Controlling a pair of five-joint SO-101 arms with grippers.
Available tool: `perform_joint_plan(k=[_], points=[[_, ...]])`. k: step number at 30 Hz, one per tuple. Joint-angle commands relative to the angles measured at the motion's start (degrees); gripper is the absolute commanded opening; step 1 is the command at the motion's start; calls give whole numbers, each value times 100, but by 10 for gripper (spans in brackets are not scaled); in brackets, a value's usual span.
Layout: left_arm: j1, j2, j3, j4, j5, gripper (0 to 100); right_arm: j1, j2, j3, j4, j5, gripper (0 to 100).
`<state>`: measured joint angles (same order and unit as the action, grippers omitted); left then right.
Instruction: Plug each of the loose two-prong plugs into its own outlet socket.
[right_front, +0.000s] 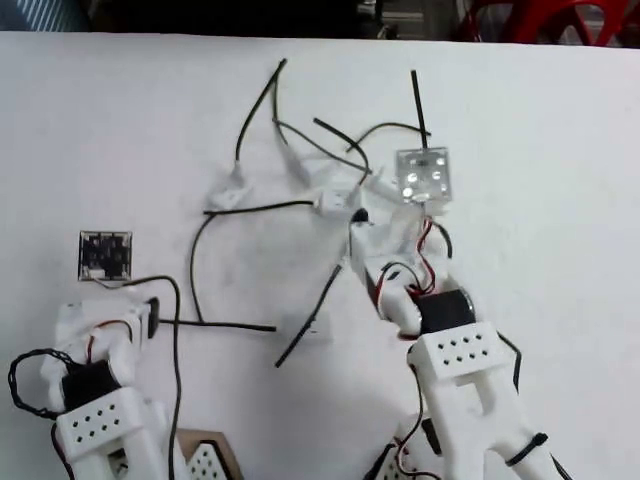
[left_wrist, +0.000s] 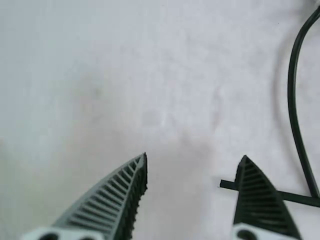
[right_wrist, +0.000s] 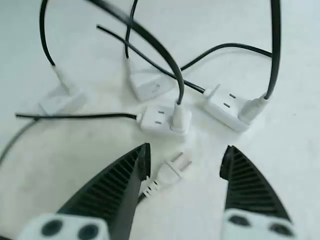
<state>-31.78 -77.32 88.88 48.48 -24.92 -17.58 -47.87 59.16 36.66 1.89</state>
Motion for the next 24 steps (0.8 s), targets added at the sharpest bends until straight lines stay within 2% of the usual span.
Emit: perform_joint_plan(k=[1, 5, 9, 16, 24], points=[[92, -101, -237, -149, 0, 282, 66, -154, -44, 479, 1820, 212], [92, -101, -229, -149, 0, 282, 48, -154, -53, 1077, 3297, 214], [92, -101, -229, -149, 0, 282, 40, -119, -141, 1481, 4290, 214], [92, -101, -229, -149, 0, 282, -31, 1262, -492, 1534, 5134, 215], [92, -101, -229, -149, 0, 282, -75, 3389, -2127, 1534, 5204, 218]])
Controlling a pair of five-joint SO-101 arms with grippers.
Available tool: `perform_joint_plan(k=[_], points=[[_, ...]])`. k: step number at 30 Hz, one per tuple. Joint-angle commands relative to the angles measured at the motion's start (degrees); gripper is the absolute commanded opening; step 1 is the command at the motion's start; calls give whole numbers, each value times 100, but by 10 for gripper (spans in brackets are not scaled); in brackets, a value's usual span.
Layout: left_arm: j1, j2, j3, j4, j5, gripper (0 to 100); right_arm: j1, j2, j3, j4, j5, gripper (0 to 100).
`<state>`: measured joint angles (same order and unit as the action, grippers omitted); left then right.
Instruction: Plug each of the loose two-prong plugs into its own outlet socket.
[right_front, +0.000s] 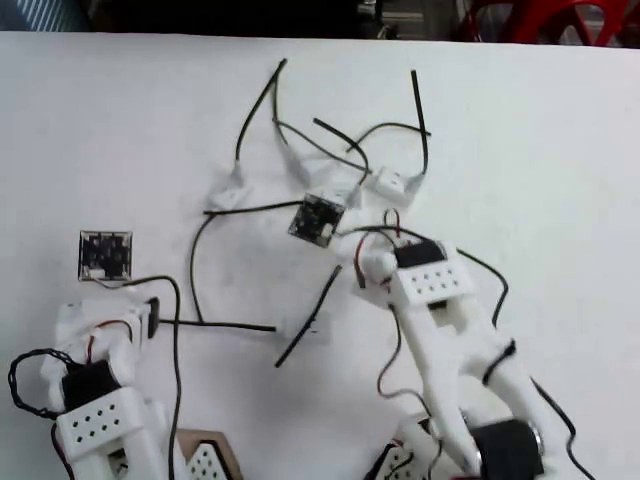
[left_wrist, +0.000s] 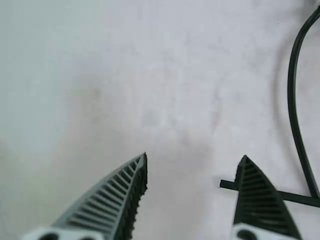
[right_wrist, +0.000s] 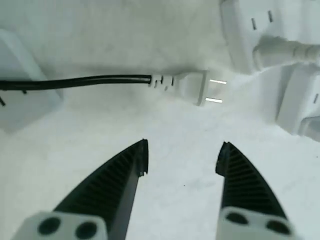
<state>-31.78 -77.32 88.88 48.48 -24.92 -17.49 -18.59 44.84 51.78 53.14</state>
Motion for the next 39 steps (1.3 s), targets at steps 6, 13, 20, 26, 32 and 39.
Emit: perform_joint_plan(k=[6, 13, 20, 26, 32, 39], points=[[92, -101, -229, -149, 0, 282, -189, 1402, -1336, 57, 404, 279], [92, -101, -229, -149, 0, 282, -479, 2167, -1477, -198, 475, 217], [92, -101, -229, -149, 0, 282, -409, 2897, -1486, -963, 475, 187], [92, -101, -229, -149, 0, 282, -400, 3073, -1486, -1235, 440, 60], [92, -101, -229, -149, 0, 282, -242, 2563, -1486, -1095, 229, 18], [92, -101, -229, -149, 0, 282, -31, 1604, -1486, 13, 70, 18]])
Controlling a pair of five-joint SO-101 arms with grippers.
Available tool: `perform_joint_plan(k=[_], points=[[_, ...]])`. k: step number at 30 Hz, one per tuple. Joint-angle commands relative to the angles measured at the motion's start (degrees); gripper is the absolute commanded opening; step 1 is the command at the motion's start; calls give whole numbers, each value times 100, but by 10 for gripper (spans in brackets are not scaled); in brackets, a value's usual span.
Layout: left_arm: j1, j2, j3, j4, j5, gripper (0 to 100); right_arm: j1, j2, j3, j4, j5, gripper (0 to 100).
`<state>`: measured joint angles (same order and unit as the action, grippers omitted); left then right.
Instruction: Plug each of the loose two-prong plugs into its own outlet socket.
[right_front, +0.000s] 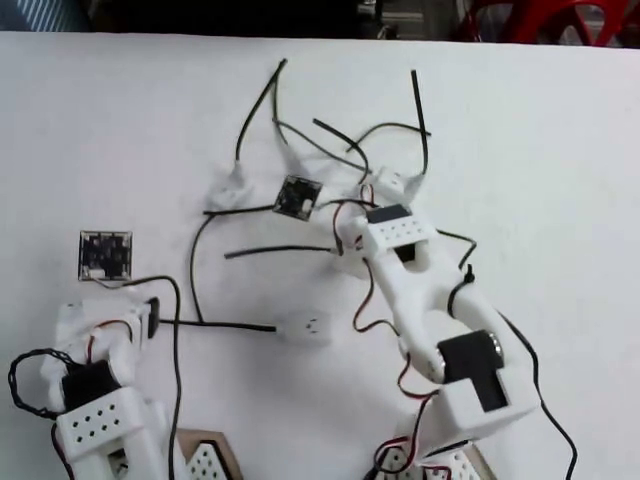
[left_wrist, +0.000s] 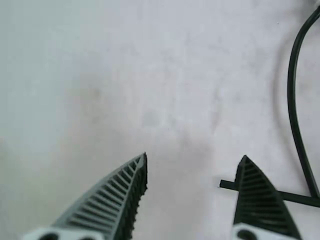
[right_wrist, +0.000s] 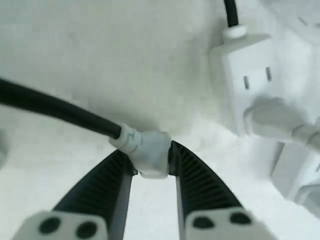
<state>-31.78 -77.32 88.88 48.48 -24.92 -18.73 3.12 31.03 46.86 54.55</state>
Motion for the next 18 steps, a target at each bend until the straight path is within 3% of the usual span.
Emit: perform_joint_plan(k=[1, 10, 18], points=[[92, -101, -229, -149, 0, 282, 92, -690, -105, 725, -70, 18], [92, -101, -229, -149, 0, 282, 101, -1235, -105, 2519, -79, 18], [92, -101, -229, -149, 0, 282, 75, -1218, -79, 2993, -114, 18]])
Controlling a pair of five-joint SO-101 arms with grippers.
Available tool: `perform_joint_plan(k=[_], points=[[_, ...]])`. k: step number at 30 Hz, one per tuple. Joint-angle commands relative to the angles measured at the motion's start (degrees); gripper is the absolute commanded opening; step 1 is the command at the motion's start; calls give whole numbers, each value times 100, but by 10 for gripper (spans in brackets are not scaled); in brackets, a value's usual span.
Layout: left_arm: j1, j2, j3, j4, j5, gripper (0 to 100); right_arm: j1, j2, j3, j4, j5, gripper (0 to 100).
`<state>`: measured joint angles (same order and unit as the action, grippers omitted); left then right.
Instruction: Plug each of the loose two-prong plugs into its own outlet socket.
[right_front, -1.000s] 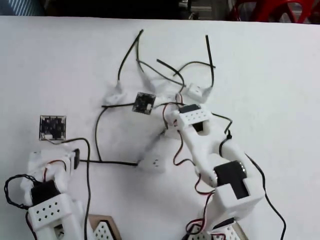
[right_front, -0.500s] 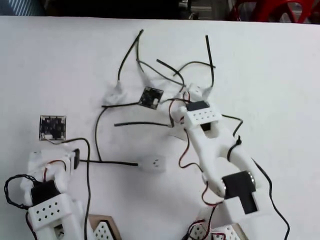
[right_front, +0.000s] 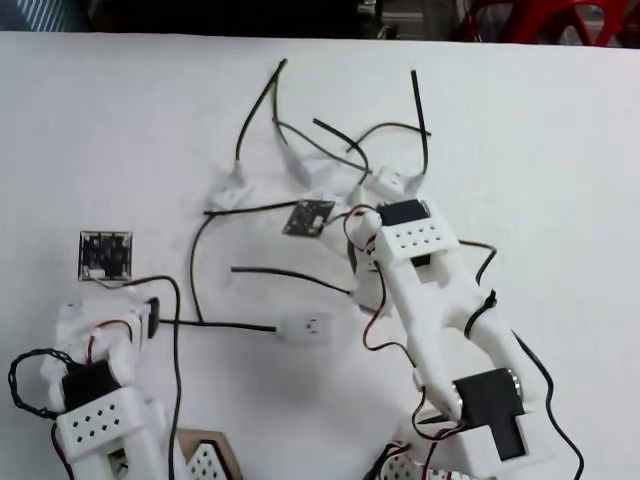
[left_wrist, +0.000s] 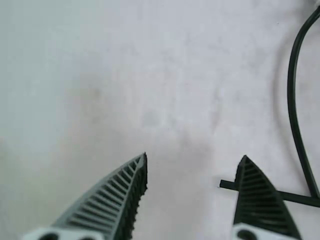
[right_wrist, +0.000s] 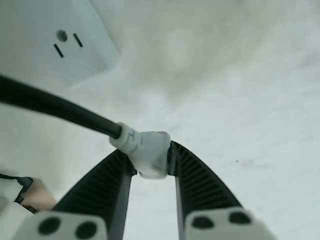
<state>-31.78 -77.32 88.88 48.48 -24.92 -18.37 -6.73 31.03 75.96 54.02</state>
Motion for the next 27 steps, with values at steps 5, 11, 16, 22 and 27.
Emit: perform_joint_plan(k=[5, 11, 16, 22, 27], points=[[92, -101, -229, -149, 0, 282, 57, 268, -88, 101, -62, 91], [92, -101, -229, -149, 0, 282, 22, 716, -105, -48, -70, 120], [92, -101, -229, -149, 0, 282, 4, 673, -105, -171, -70, 122], [92, -101, -229, -149, 0, 282, -233, 664, -105, -286, -79, 123], [92, -101, -229, -149, 0, 282, -549, 708, -290, -259, -712, 147]])
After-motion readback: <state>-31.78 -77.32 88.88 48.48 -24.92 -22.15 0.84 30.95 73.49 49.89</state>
